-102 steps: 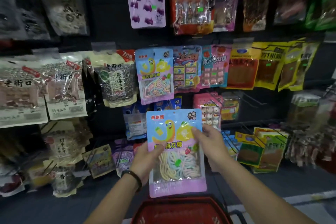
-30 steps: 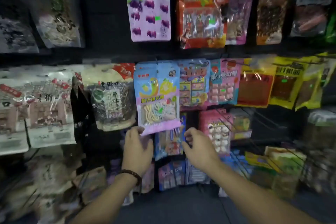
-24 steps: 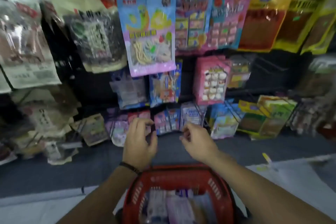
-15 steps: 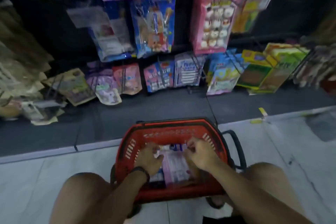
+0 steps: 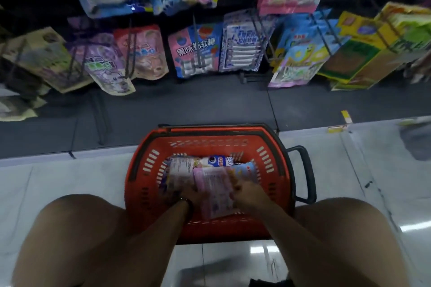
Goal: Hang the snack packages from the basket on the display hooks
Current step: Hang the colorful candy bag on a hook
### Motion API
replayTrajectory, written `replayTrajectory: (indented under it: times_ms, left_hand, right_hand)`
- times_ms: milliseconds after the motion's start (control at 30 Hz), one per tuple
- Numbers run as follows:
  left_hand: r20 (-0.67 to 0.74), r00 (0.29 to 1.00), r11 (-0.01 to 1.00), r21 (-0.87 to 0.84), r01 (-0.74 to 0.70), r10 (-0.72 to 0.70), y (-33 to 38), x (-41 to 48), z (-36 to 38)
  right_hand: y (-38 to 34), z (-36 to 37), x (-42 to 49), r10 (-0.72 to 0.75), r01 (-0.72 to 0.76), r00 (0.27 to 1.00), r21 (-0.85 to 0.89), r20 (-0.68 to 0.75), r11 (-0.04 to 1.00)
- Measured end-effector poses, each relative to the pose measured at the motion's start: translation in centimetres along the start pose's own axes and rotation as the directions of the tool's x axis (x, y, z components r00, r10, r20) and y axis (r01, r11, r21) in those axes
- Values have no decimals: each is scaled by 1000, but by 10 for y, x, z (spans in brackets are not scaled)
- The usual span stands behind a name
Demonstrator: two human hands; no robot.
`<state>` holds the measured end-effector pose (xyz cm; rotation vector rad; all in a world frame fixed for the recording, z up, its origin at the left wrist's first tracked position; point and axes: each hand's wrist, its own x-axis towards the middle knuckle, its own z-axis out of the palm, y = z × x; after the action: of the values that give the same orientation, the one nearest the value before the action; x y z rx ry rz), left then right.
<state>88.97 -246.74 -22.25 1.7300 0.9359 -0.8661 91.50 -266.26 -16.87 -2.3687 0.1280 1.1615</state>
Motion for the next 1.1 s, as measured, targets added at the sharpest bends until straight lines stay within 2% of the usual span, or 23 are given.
replayTrajectory:
  times_ms: [100, 267, 333, 467, 533, 633, 733, 767, 800, 867, 933, 1000, 1100]
  left_hand:
    - [47, 999, 996, -87, 8, -4, 1, -5, 8]
    - [-44, 984, 984, 42, -173, 174, 16, -13, 17]
    - [-84, 980, 979, 109, -171, 181, 23, -22, 15]
    - [-129, 978, 983, 97, -153, 165, 34, -46, 3]
    - [-131, 972, 980, 58, -190, 196, 34, -58, -5]
    - [-137, 950, 948, -116, -296, 280, 25, -65, -18]
    - [-146, 924, 886, -266, -380, 352, 8, -76, -33]
    - [-153, 912, 859, -307, -410, 381, 5, -91, -38]
    - [-165, 904, 840, -334, -428, 395, 4, -115, -43]
    - [-158, 889, 777, -437, -453, 429, -6, -141, -45]
    - [-132, 886, 729, -522, -443, 444, -14, -157, -43]
    - [-115, 890, 699, -579, -421, 441, -19, -163, -36]
    - [-56, 882, 700, -585, -409, 468, -24, -177, -25]
  right_hand:
    - [4, 1, 5, 12, -12, 1000, 38, -4, 999]
    - [1, -1, 3, 38, -37, 999, 88, -17, 995]
    - [3, 0, -2, 41, -37, 999, 108, -33, 993]
    - [-2, -5, -20, 49, -40, 997, 147, -58, 988]
    - [-7, -9, -34, 44, -27, 995, 181, -91, 983]
    - [-11, -13, -59, 66, -38, 990, 221, -122, 974]
    - [-20, -12, -85, 132, -69, 980, 373, -148, 925]
    - [-21, -9, -88, 154, -60, 977, 497, -149, 865]
    - [-22, -7, -92, 184, -60, 975, 644, -127, 763]
    - [-22, -2, -98, 163, -33, 985, 861, -58, 507]
    - [-23, 1, -106, 110, 10, 993, 951, -46, 309]
    - [-24, 2, -116, 31, 30, 999, 987, -36, 158]
    - [-26, 0, -123, -53, 125, 991, 991, -122, 56]
